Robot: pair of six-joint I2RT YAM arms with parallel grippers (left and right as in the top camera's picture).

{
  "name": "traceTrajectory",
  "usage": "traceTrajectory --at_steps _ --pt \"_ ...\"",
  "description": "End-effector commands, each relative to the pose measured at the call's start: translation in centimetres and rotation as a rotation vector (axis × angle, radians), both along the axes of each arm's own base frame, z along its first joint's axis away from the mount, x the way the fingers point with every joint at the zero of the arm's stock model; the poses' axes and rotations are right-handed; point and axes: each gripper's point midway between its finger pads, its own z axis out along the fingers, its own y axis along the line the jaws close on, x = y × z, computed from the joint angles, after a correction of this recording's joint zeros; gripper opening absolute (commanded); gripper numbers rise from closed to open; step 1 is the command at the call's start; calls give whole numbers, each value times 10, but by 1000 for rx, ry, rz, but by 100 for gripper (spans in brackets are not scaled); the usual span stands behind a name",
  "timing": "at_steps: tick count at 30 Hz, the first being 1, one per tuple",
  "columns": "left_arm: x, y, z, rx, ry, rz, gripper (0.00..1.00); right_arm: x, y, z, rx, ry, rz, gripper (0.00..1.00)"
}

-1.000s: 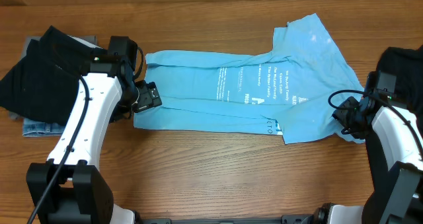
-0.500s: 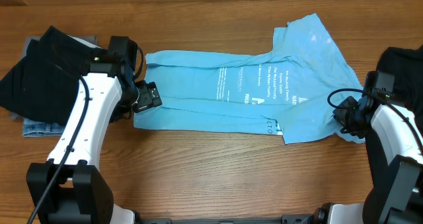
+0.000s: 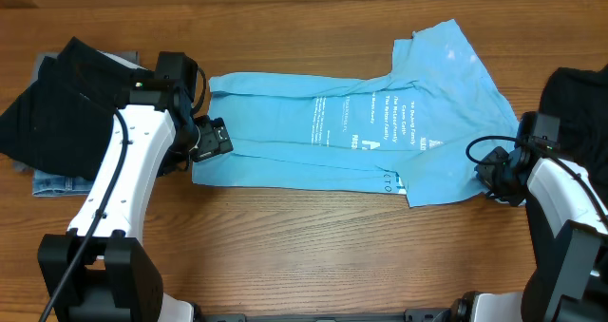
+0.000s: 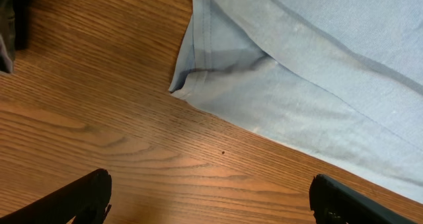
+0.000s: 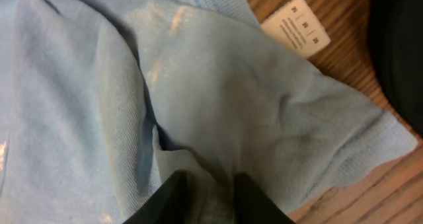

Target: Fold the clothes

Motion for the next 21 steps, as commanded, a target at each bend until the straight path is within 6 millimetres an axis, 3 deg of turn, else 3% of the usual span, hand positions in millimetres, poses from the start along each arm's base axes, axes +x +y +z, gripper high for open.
traceTrajectory --at_steps 1,4,13,21 --pt "0 1 -2 8 6 -17 98 -2 -1 -2 -3 8 1 17" --pt "0 1 -2 8 6 -17 98 0 0 -1 1 -1 2 4" --pt "0 1 -2 8 5 -17 98 24 -2 33 22 -53 11 4" --pt "1 1 -2 8 0 -17 98 49 11 59 119 -144 11 4"
